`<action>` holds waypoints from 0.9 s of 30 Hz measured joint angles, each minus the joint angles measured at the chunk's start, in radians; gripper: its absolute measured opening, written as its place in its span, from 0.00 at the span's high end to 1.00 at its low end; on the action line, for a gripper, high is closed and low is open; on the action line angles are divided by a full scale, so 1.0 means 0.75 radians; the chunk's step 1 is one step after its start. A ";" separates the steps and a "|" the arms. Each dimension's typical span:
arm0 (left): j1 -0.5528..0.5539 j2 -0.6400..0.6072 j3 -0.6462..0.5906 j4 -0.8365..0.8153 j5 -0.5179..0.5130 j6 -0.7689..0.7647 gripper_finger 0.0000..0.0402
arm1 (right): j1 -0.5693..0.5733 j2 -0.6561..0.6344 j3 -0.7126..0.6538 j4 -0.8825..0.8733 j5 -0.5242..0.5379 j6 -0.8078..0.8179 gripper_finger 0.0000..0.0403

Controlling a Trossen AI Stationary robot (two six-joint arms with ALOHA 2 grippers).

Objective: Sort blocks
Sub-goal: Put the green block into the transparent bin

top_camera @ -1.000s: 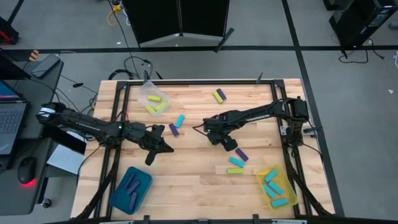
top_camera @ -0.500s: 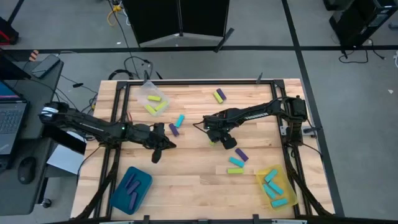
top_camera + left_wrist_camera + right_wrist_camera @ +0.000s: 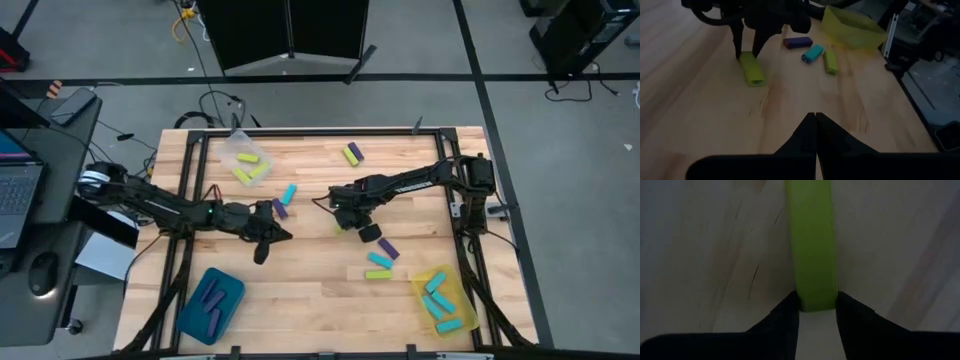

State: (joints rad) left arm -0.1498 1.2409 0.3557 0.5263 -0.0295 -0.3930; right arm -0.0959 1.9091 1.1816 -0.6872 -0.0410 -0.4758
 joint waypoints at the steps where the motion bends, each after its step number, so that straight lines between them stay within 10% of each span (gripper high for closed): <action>1: 0.001 0.003 0.000 0.002 -0.001 -0.008 0.99 | 0.000 0.000 0.000 0.000 0.000 0.009 0.73; 27: 0.046 0.004 0.000 0.004 -0.108 -0.005 0.99 | 0.008 -0.310 -0.468 0.665 0.225 0.508 0.72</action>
State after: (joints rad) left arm -0.1154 1.2438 0.3557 0.5293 -0.1106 -0.3969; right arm -0.0903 1.6765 0.8306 -0.1884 0.1278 -0.0948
